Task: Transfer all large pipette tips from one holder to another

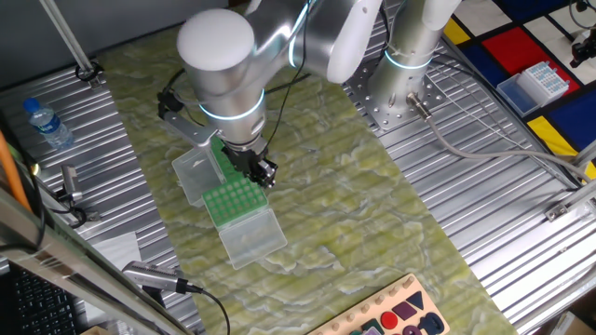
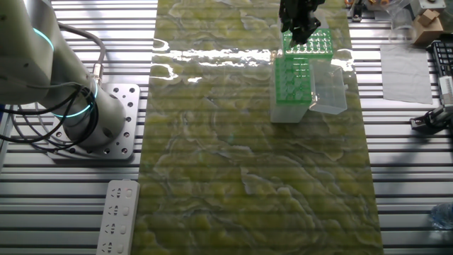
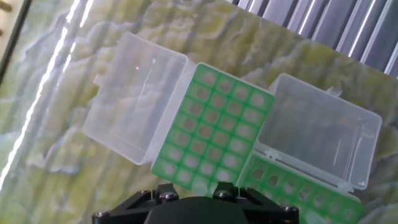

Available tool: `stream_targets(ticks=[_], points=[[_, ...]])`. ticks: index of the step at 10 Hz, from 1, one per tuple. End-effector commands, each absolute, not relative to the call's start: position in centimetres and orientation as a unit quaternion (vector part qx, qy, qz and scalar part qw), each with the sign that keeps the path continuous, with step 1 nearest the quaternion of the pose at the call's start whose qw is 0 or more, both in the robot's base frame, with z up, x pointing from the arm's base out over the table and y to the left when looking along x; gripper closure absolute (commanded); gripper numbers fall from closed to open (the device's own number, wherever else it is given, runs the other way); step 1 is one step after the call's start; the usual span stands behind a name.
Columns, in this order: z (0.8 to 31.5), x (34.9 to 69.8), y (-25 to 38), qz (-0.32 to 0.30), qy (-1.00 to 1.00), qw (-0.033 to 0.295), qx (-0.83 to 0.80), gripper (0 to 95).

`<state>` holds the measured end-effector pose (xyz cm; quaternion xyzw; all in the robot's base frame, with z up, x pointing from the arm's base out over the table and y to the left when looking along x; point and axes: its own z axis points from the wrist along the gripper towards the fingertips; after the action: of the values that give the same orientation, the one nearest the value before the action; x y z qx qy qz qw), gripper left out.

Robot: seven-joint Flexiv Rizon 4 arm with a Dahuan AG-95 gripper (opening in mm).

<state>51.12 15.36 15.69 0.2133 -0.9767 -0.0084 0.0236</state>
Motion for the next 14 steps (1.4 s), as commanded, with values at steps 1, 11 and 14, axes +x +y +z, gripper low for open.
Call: stream_targets(ticks=[1,11,14], points=[[15.4,51.2,15.4,-0.006,-0.977,0.021,0.211,57.0],[17.7,50.9,15.7,-0.009,-0.979,0.020,0.204,95.0],[20.5,50.6,16.2,-0.014,-0.976,0.024,0.214,95.0]])
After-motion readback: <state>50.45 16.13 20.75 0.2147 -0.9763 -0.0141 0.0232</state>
